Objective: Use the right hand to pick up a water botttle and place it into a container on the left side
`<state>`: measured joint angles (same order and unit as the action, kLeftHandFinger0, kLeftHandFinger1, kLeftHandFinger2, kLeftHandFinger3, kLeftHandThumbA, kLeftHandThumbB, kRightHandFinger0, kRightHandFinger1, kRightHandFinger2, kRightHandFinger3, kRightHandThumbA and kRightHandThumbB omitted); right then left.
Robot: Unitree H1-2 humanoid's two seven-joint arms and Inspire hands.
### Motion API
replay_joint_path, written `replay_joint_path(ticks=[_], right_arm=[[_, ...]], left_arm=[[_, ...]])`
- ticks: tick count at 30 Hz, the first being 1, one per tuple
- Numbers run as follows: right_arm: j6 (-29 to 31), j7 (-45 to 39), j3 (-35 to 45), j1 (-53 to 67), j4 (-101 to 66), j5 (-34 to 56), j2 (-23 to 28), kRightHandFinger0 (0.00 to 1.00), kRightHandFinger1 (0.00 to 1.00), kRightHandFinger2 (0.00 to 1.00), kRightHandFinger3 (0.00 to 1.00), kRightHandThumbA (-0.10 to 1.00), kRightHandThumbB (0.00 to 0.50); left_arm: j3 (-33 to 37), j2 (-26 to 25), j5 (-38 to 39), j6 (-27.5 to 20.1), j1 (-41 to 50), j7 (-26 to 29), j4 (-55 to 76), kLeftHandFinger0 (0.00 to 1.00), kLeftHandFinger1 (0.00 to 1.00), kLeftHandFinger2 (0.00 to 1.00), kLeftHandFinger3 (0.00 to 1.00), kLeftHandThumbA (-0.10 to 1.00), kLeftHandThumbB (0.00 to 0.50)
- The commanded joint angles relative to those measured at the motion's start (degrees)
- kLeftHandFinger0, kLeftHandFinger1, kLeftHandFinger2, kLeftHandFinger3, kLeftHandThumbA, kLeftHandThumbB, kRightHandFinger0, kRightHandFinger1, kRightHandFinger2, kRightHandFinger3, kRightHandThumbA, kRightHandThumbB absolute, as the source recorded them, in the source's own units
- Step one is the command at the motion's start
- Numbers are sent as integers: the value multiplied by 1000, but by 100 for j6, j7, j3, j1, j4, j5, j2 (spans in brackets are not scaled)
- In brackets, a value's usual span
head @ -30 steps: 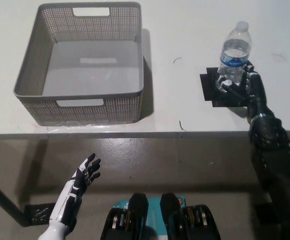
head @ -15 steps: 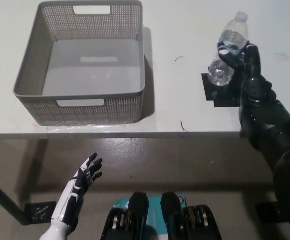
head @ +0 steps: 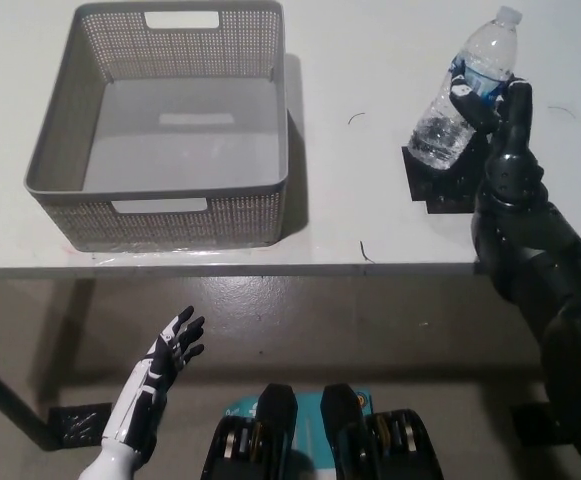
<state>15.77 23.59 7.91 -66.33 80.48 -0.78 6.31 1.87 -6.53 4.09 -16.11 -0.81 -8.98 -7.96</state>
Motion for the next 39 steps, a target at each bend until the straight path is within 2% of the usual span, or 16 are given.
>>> replay_joint_path(ticks=[1, 2, 4, 5, 6, 8, 11, 13, 17, 20, 22, 29, 34, 36, 38, 39], right_arm=[[746, 51, -70, -682, -538, 19, -78, 0, 138, 575, 639, -100, 125], [734, 112, -213, -704, -772, -144, -128, 0, 155, 606, 691, -100, 111], [728, 109, -297, -691, -1146, -205, -211, 0, 157, 612, 697, -100, 115], [714, 139, -355, -666, -1317, -259, -240, 0, 130, 555, 629, -100, 157], [651, 174, -436, -633, -1648, -343, -304, 0, 99, 522, 555, -100, 164], [535, 29, -509, -552, -2251, -329, -435, 0, 151, 575, 541, -100, 131], [334, 9, -763, -483, -3003, -582, -619, 0, 226, 644, 637, -100, 112], [-5, -46, -837, -484, -3432, -581, -812, 0, 224, 645, 651, -100, 135], [236, -146, -1035, -649, -3383, -607, -1063, 0, 221, 640, 666, -100, 111], [2, -128, -1102, -813, -3308, -583, -1332, 0, 216, 649, 695, -100, 137], [39, -144, -1128, -905, -3114, -563, -1460, 0, 207, 624, 619, -100, 139], [503, 13, -1198, -1217, -1572, -568, -1963, 0, 263, 687, 609, -100, 121], [366, 221, -1386, -1360, -662, -734, -2126, 0, 271, 744, 667, -100, 114], [286, 168, -1571, -1315, -403, -874, -2119, 0, 343, 796, 818, -100, 116], [260, 41, -1800, -1256, -201, -1010, -2057, 72, 458, 878, 881, -100, 135], [253, -5, -1865, -1244, -154, -1036, -2034, 87, 472, 894, 896, -100, 135]], left_arm=[[-26, -48, 30, -211, -65, -46, 34, 1000, 1000, 1000, 1000, 1000, 203], [-26, -44, 30, -145, -49, -38, 67, 1000, 1000, 1000, 1000, 1000, 210], [-24, -43, 30, -130, -40, -40, 63, 1000, 1000, 1000, 1000, 1000, 214], [-19, -45, 29, -130, -34, -45, 62, 1000, 1000, 1000, 1000, 1000, 216], [-13, -49, 21, -125, -28, -49, 66, 1000, 1000, 1000, 1000, 1000, 216], [-17, -43, -3, -95, -30, -26, 83, 1000, 1000, 1000, 1000, 1000, 223], [-15, -59, 3, -72, -28, -43, 98, 1000, 1000, 1000, 1000, 1000, 227], [-6, -60, -63, -113, -8, -18, 92, 1000, 1000, 1000, 1000, 1000, 230], [16, -86, -68, -119, -8, -59, 97, 1000, 1000, 1000, 1000, 1000, 235], [22, -88, -103, -87, -21, -43, 120, 1000, 1000, 1000, 1000, 1000, 236], [24, -93, -105, -99, -30, -49, 116, 1000, 1000, 1000, 1000, 1000, 234], [40, -92, -69, -47, -12, -77, 183, 1000, 1000, 1000, 1000, 1000, 242], [36, -98, -31, -87, -44, -95, 186, 1000, 1000, 1000, 1000, 1000, 234], [53, -121, -10, -143, -68, -142, 160, 1000, 1000, 1000, 1000, 1000, 219], [49, -135, -10, -132, -93, -151, 161, 1000, 1000, 1000, 1000, 1000, 216], [48, -141, -3, -137, -99, -159, 159, 1000, 1000, 1000, 1000, 1000, 214]])
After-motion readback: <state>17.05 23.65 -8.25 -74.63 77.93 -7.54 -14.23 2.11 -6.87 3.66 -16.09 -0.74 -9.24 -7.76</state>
